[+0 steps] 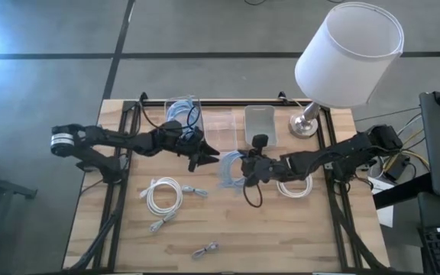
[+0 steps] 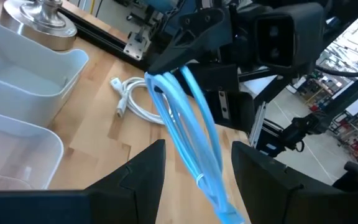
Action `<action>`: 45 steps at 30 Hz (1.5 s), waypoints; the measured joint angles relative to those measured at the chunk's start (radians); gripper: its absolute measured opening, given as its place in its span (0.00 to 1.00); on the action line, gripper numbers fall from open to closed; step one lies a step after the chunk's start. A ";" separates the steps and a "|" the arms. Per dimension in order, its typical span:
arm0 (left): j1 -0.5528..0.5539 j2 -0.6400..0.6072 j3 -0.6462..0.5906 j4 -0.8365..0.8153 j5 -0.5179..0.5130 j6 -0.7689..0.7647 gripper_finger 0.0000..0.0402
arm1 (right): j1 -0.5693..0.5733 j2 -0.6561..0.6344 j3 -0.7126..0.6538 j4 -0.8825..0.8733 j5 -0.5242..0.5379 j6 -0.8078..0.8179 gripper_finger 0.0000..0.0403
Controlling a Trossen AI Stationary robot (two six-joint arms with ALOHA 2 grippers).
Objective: Pick & Place USB Port
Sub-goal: Put the blue hdmi cable into the left transparent bin
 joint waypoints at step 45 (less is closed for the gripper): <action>0.001 0.051 0.001 0.103 -0.065 0.018 0.14 | -0.126 0.035 -0.003 0.272 -0.095 -0.133 0.18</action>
